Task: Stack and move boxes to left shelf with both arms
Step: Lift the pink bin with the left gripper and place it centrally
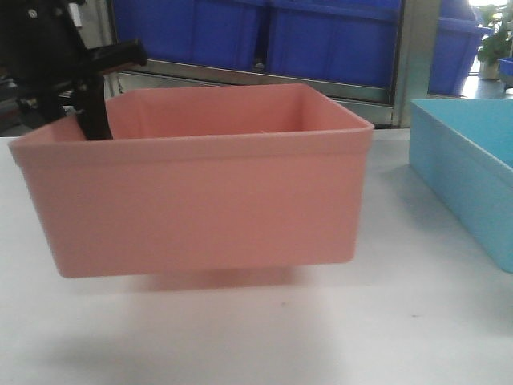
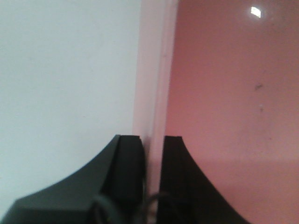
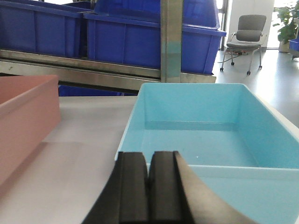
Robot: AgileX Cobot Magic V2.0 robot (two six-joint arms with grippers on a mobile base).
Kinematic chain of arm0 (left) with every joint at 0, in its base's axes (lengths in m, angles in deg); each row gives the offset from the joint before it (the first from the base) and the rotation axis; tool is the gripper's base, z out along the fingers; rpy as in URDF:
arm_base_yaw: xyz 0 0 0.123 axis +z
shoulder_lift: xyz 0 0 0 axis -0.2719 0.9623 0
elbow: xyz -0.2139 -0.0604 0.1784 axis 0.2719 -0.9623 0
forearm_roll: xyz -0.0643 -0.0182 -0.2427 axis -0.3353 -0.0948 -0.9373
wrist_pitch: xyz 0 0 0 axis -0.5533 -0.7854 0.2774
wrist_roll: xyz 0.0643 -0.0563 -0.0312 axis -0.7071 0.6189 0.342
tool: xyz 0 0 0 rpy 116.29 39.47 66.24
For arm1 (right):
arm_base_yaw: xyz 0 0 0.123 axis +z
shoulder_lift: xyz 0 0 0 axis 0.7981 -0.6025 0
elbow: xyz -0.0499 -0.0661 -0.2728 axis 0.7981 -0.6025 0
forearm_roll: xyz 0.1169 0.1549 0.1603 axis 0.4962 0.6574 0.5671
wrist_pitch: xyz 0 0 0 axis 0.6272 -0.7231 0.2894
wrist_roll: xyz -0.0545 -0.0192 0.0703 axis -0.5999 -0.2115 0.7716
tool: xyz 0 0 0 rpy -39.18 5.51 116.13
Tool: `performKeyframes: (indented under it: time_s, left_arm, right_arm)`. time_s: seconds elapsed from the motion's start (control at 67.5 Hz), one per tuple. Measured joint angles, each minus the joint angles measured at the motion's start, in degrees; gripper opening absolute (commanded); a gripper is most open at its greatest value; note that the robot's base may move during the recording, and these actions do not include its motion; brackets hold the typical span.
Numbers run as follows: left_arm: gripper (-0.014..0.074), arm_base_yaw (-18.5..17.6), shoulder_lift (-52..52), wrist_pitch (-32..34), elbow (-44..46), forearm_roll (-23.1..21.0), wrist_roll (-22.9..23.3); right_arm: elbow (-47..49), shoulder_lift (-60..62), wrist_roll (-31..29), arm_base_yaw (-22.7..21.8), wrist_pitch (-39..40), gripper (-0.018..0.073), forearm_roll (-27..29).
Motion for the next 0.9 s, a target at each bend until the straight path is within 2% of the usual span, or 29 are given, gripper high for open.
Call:
performKeyframes:
  time_s: [0.163,0.385,0.666,0.785,0.903]
  left_arm:
    - [-0.0001,-2.95,0.13,6.35,-4.69,0.33,0.99]
    - [-0.0001,-4.86,2.45,8.05,-5.19,0.20,1.02]
    - [0.0007,-4.85,4.10,9.17,-5.09,-0.97,1.02]
    - [0.0118,-4.85,4.10,9.17,-5.09,-1.36,1.02]
    - [0.0338,-4.85,4.50,9.20,-5.09,-2.58,1.24]
  right_arm:
    - [0.00,0.00,0.00,0.00,0.00,0.0067,0.00]
    - [0.00,0.00,0.00,0.00,0.00,0.0067,0.00]
    - [0.00,0.00,0.00,0.00,0.00,0.0067,0.00]
    - [0.00,0.00,0.00,0.00,0.00,0.0067,0.00]
    - [0.00,0.00,0.00,0.00,0.00,0.0067,0.00]
